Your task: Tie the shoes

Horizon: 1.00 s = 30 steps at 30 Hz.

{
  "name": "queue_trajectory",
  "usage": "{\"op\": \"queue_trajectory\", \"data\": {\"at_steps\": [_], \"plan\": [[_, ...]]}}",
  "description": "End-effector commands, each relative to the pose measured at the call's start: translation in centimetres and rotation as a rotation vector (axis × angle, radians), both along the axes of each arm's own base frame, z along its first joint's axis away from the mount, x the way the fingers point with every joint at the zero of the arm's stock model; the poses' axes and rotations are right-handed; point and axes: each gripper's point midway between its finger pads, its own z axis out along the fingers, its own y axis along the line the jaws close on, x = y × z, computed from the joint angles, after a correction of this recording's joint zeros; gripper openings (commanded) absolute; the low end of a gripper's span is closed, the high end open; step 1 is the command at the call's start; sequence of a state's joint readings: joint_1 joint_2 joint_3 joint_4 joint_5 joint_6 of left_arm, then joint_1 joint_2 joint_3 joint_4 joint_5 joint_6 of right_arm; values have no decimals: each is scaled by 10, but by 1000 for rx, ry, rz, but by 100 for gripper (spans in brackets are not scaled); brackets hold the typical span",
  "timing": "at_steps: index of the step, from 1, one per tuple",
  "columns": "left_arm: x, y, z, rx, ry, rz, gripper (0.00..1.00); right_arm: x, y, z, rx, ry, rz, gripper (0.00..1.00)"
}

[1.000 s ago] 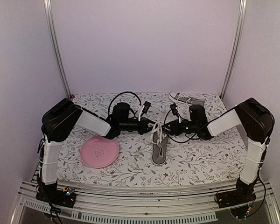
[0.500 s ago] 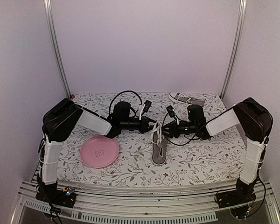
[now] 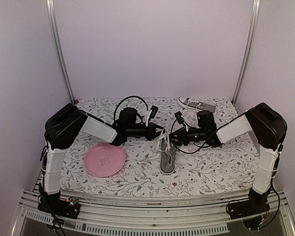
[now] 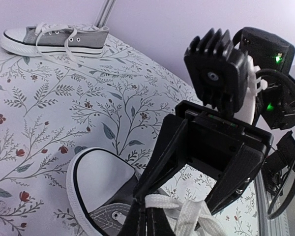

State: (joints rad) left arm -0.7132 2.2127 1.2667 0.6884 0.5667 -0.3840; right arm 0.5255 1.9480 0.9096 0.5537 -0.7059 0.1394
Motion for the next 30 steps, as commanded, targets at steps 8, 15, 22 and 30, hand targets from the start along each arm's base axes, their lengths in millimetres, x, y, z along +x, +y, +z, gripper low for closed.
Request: {"op": "queue_trajectory", "data": {"at_steps": [8,15,22,30], "plan": [[12,10,-6,34,-10,56,0,0,4,8,16,-15,10,52],[0,4,2,-15,-1,-18,0,6,4,5,7,-14,-9,52],[-5,0,5,-42,9,-54,0,16,12,1,11,-12,3,43],[-6,-3,4,-47,14,-57,0,17,19,1,19,-9,45,16]]}}
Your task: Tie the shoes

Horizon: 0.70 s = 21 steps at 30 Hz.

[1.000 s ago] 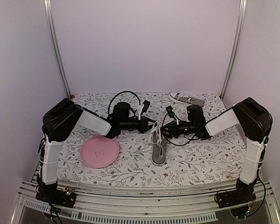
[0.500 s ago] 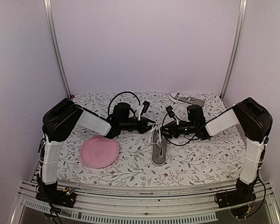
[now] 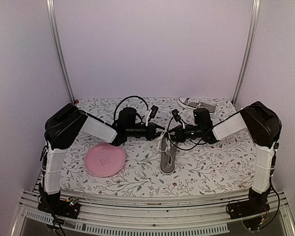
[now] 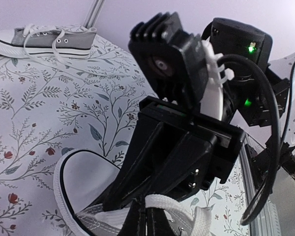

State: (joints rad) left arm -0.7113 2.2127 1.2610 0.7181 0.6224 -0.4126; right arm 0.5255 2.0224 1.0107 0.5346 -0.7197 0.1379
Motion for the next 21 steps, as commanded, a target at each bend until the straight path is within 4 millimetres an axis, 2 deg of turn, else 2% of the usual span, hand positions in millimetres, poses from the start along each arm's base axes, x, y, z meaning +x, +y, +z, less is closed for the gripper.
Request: {"op": "queue_trajectory", "data": {"at_steps": [1,3,4,7,10,14,20,21], "plan": [[2,-1,-1,-14,-4,-9,0,-1,7,3,12,-5,34,8],[3,1,-3,-8,1,-1,0,-3,6,7,19,-7,33,2],[4,2,-3,-2,4,9,9,-3,5,9,23,-2,26,2],[7,16,-6,20,4,82,46,-4,-2,17,26,3,-25,2],[3,35,0,13,-16,145,66,-1,-13,18,11,5,-96,2],[-6,56,-2,32,-13,207,73,2,-25,13,-16,13,-166,2],[-21,88,-17,42,26,309,77,2,-40,14,-34,17,-250,2],[-21,92,-8,32,17,324,77,2,-42,15,-36,15,-264,2]]}}
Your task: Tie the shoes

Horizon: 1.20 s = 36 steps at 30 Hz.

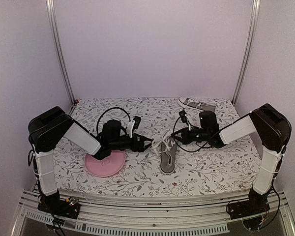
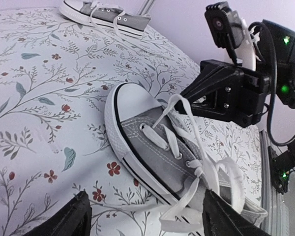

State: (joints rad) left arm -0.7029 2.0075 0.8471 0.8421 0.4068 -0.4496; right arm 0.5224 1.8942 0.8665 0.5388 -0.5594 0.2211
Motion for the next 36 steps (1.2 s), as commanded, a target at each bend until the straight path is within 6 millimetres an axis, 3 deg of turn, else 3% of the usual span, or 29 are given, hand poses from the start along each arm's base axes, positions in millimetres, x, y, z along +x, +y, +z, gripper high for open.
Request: {"op": "queue_trajectory", "data": {"at_steps": [1,6,11,17,22,25,28,36], "plan": [[8,21,25,-47,-51,112,77,9,-14,15,-1,-34,-103,2],[-3,30,22,-42,-34,133,74,10,-26,17,-17,-38,-173,2],[-8,28,16,-16,-11,115,52,11,-33,19,-24,-42,-210,2],[-36,2,9,-17,9,9,42,13,-35,20,-20,-39,-223,2],[-55,-15,3,-20,43,-36,46,0,-19,26,0,-53,-87,4],[-59,-20,1,-26,53,-38,49,6,-14,21,-37,-35,-64,15],[-60,-21,-4,-21,66,-29,50,15,-15,12,-72,39,-105,35],[-59,-16,-12,1,97,23,59,17,-10,-2,-133,264,-311,39]]}}
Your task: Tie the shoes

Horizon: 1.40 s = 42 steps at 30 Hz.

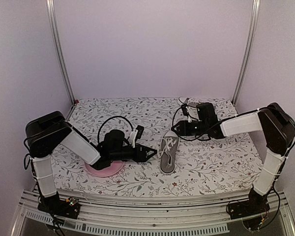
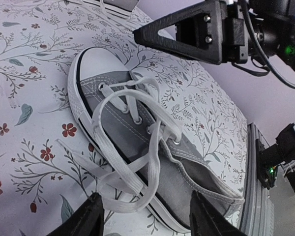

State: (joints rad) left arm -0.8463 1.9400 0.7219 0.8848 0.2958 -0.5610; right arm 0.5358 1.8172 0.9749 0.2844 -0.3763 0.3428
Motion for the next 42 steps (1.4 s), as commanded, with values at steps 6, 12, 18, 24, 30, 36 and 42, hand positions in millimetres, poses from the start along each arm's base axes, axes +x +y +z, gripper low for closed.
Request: {"op": "queue_trajectory", "data": {"at_steps": [6,12,18,24,30,36,42], "plan": [[-1,3,-7,13,20,40,60,-16,18,-29,-149,206,-160,39],[-1,6,-11,10,32,52,61,-22,19,-40,-240,233,-202,37],[-3,9,-13,8,39,62,62,-26,19,-48,-307,236,-225,24],[-4,12,-11,4,33,72,62,-21,17,-28,-275,204,-262,2],[-5,10,-10,-6,24,53,62,1,21,32,-172,102,-324,2],[-6,0,-20,4,22,7,61,12,-3,52,-133,73,-407,2],[-2,-18,-28,20,5,-53,55,10,-42,45,-116,97,-485,2]]}}
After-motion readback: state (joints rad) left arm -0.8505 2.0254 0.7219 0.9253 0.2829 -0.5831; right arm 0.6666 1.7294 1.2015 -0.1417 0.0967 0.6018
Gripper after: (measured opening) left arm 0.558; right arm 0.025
